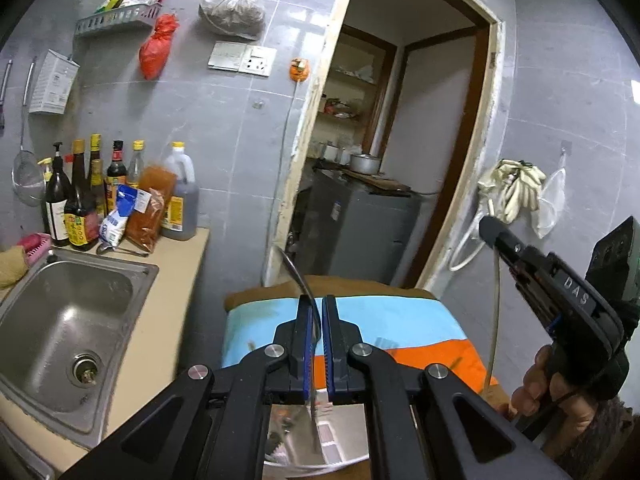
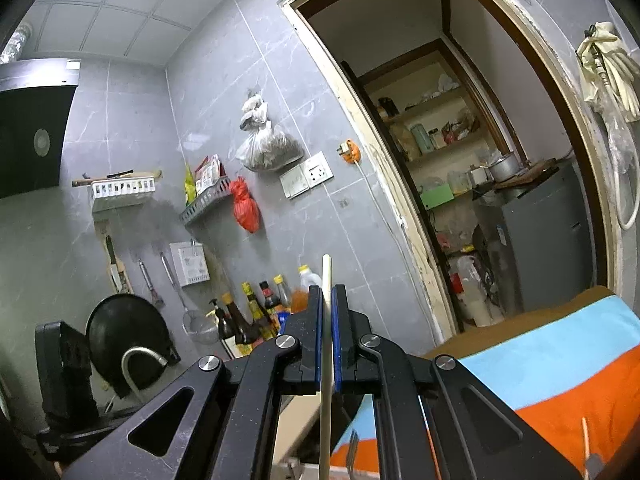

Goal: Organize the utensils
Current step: 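Lift and carry the spoon and chopstick over the white caddy with both tools, then open the right tool then the left tool to drop utensils into the caddy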

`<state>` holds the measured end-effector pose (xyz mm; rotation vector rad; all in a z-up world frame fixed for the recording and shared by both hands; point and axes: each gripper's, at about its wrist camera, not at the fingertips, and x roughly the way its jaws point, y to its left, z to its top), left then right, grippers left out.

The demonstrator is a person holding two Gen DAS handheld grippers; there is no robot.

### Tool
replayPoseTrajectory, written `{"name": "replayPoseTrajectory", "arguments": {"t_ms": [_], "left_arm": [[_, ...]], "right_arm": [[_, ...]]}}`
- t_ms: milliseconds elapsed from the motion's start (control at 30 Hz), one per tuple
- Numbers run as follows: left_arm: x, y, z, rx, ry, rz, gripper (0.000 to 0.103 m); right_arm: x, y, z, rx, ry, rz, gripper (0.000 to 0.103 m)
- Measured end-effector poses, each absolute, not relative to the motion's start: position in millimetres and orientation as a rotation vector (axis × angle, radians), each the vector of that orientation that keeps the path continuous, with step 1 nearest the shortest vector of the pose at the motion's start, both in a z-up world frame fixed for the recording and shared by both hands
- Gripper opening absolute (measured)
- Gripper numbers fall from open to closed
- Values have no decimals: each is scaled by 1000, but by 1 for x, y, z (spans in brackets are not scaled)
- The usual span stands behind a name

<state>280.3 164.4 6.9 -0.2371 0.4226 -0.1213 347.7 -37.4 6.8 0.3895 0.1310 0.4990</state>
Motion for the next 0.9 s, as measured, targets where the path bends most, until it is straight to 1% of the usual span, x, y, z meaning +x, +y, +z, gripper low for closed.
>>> {"name": "replayPoseTrajectory", "arguments": {"t_ms": [333,600,733,900], "left_arm": [[284,172,-18,-249,461,-132,5],[281,178,-26,-275,491,-116,5],[280,177,-27,-278,502,-112,5],[277,176,-26,-278,514,-110,5]], "right_arm": [[370,-29,-12,406,158,493,4],[377,-28,-23,421,160,487,4],[373,-29,-23,419,98,433,4],[368,-25,-29,326,57,333,4]]}}
